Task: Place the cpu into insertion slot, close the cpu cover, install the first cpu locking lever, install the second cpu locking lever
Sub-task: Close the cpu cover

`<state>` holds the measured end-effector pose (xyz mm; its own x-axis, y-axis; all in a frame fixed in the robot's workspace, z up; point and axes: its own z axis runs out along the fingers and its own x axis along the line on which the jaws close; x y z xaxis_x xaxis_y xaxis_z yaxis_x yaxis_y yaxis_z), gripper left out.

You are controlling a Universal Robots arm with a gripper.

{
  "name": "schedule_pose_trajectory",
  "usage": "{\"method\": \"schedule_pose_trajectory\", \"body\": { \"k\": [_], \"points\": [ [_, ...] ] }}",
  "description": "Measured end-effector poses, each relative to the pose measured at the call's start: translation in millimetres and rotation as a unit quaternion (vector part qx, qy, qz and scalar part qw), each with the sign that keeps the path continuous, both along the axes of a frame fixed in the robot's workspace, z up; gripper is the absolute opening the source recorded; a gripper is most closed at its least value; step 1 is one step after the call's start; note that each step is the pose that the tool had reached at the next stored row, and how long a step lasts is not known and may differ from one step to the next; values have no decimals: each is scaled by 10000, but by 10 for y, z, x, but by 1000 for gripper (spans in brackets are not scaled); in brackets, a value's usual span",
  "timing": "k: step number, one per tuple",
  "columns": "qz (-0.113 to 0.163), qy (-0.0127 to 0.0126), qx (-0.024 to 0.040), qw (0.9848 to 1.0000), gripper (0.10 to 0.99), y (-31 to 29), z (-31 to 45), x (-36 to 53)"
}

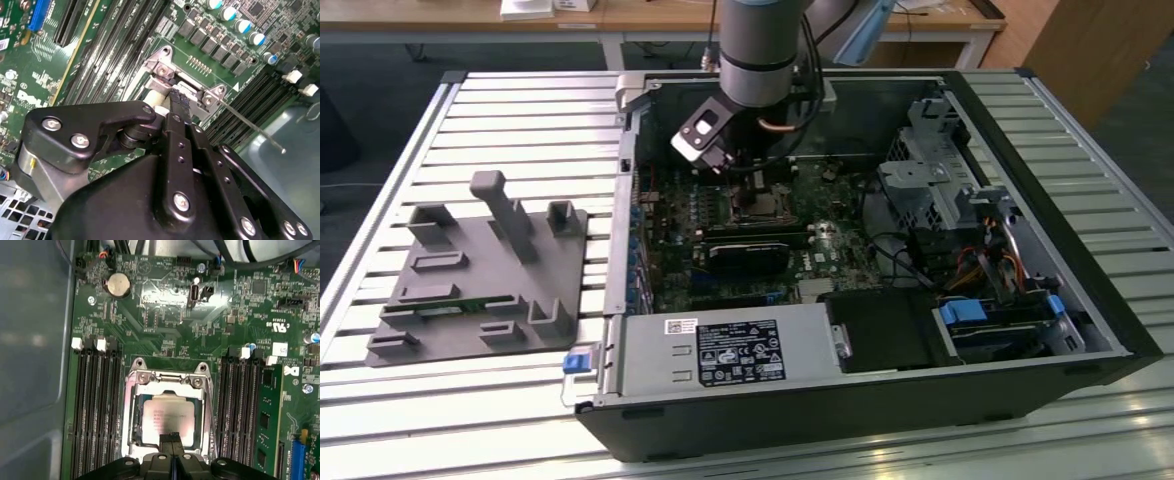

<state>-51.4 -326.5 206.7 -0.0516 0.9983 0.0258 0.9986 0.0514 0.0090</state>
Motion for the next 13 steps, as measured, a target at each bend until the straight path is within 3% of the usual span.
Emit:
{"method": "schedule_pose_trajectory", "body": {
  "k": [13],
  "points": [
    [0, 0, 0, 10000, 106, 0, -53, -12]
  ]
}}
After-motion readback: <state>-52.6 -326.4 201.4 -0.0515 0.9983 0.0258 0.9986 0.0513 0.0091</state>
